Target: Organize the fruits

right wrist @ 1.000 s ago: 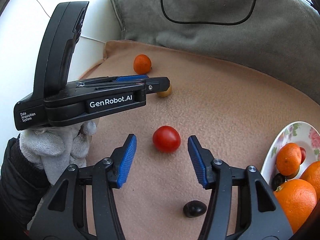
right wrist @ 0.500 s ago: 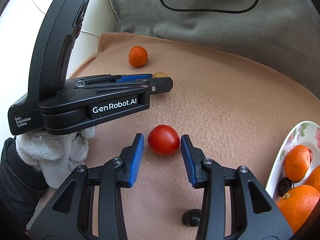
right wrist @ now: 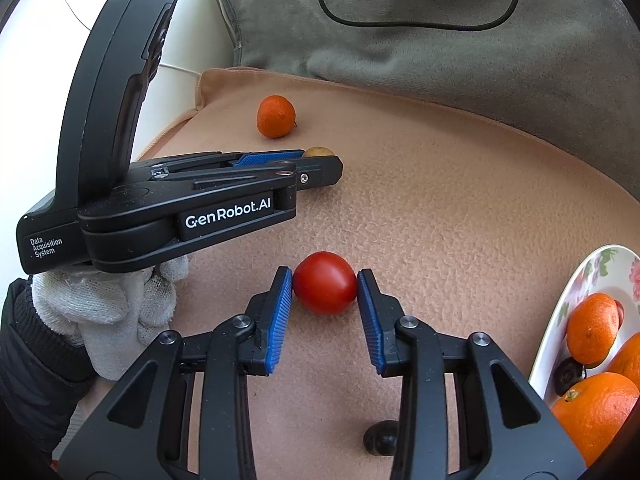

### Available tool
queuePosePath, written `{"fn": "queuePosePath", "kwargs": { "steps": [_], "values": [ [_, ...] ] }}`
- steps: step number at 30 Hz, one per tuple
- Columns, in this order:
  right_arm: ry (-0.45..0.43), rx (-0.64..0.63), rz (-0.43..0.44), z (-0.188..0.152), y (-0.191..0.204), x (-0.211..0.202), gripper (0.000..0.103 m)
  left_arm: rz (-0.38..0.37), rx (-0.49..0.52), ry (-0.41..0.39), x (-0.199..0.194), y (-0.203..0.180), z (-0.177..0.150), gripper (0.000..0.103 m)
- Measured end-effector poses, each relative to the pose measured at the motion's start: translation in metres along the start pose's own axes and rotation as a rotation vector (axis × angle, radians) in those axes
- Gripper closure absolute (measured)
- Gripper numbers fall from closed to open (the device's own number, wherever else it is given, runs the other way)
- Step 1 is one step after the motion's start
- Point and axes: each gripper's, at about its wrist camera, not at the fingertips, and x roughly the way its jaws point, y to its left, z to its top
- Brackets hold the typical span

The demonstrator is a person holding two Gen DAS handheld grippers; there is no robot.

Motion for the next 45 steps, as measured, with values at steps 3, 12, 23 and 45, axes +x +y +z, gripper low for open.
{"fn": "queuePosePath", "kwargs": {
  "steps": [3, 12, 23, 45],
  "values": [
    [-0.013, 0.003, 0.007, -0.002, 0.000, -0.007, 0.068, 0.001, -0.003, -0.007, -0.003, 0.001, -0.002, 0.076],
    [-0.058, 0.015, 0.024, -0.007, 0.001, -0.034, 0.068, -0.016, 0.007, -0.032, -0.018, -0.005, -0.003, 0.076],
    [-0.135, 0.033, 0.030, -0.022, -0.004, -0.083, 0.068, -0.046, 0.038, -0.069, -0.038, -0.032, -0.001, 0.076],
    [-0.262, 0.149, -0.057, -0.075, -0.077, -0.182, 0.068, -0.154, 0.152, -0.080, -0.036, -0.134, 0.009, 0.076]
  ]
}}
